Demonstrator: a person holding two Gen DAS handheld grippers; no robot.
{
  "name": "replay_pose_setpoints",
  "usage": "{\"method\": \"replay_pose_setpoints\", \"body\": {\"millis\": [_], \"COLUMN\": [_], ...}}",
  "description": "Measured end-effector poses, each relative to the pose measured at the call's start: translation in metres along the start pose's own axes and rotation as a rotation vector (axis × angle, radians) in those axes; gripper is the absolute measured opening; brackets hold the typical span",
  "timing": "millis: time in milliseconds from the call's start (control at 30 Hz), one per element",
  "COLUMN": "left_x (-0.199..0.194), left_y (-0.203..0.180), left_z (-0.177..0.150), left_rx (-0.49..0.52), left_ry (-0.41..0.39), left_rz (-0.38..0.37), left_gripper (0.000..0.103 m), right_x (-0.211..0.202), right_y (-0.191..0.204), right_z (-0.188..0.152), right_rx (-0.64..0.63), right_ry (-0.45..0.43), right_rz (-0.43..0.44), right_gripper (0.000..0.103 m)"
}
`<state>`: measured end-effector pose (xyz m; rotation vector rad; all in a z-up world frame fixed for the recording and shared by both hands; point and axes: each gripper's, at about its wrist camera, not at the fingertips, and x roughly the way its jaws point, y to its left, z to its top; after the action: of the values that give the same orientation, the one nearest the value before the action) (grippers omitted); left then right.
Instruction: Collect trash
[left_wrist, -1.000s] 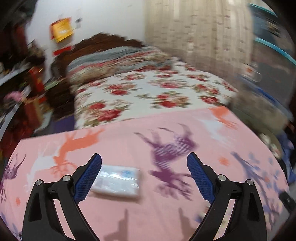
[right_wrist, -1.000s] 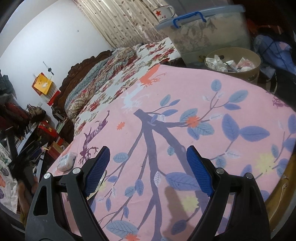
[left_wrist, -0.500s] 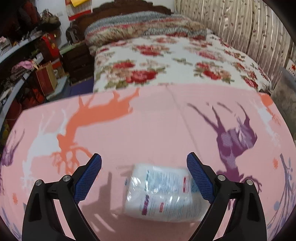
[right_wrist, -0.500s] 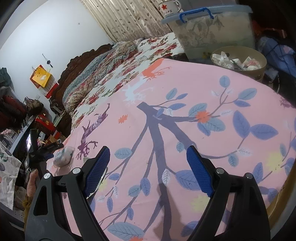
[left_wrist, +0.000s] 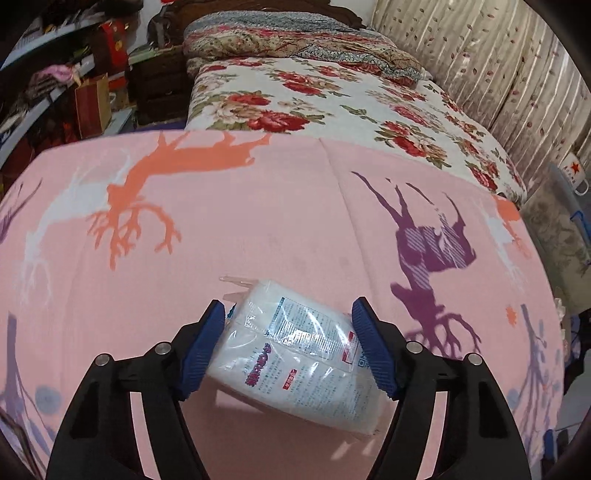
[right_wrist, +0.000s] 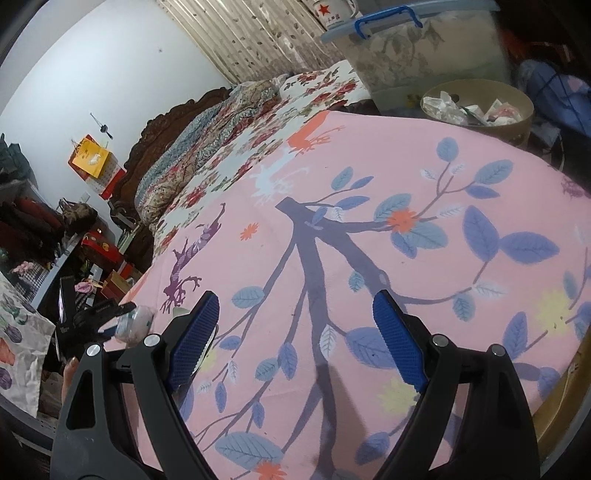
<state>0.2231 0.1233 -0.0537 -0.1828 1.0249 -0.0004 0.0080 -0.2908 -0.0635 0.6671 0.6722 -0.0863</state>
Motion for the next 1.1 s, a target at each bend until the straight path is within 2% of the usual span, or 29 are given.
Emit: {"method": "replay_pose_setpoints", "body": {"millis": [167, 367, 500, 567, 600, 633, 700, 767, 933, 1100], "left_x": [-0.016, -0.036, -0.050, -0.063, -0.068, -0.076, -0.090, -0.096, -0.081, -0.070], "left_y": [0.001, 0.003, 0.004, 0.006, 0.007, 0.007, 0.005, 0.001, -0.011, -0.021], "left_z": [-0.025, -0.056, -0.070, -0.074, -0.074, -0.073, -0.069, -0.065, -0.063, -0.068], "left_rx": [-0.033, -0.050, -0.049, -0.045, -0.042, -0.035, -0.008, 0.033, 0.119, 0.197], "left_ry": [-0.009, -0.012, -0.014, -0.045, -0.062, -0.092, -0.165, -0.200, -0.150, -0.139], "left_rz": [-0.021, -0.080, -0.134, -0.137, -0.131, -0.116, -0.069, -0.036, -0.055, -0.062], "left_gripper": [0.067, 0.068, 0.073, 0.078, 0.084, 0.090, 0.094, 0.094, 0.094, 0.094], "right_x": [-0.005, -0.006, -0.004, -0.003, -0.002, -0.001, 0.001, 0.003, 0.006, 0.009], "right_y": [-0.009, -0.009, -0.005, -0.004, -0.003, -0.002, 0.000, 0.003, 0.009, 0.013], "right_z": [0.000, -0.001, -0.003, -0.004, -0.005, -0.005, -0.006, -0.007, -0.010, -0.011], "right_rx": [0.017, 0.007, -0.007, -0.011, -0.014, -0.016, -0.021, -0.028, -0.045, -0.051], "right_ry": [-0.010, -0.013, -0.009, -0.004, -0.001, 0.002, 0.009, 0.015, 0.025, 0.033], "right_rz": [0.005, 0.008, 0.008, 0.006, 0.004, 0.004, 0.002, 0.001, -0.004, -0.017], "right_gripper": [0.085, 0.085, 0.085, 0.085, 0.085, 0.085, 0.085, 0.085, 0.085, 0.085]}}
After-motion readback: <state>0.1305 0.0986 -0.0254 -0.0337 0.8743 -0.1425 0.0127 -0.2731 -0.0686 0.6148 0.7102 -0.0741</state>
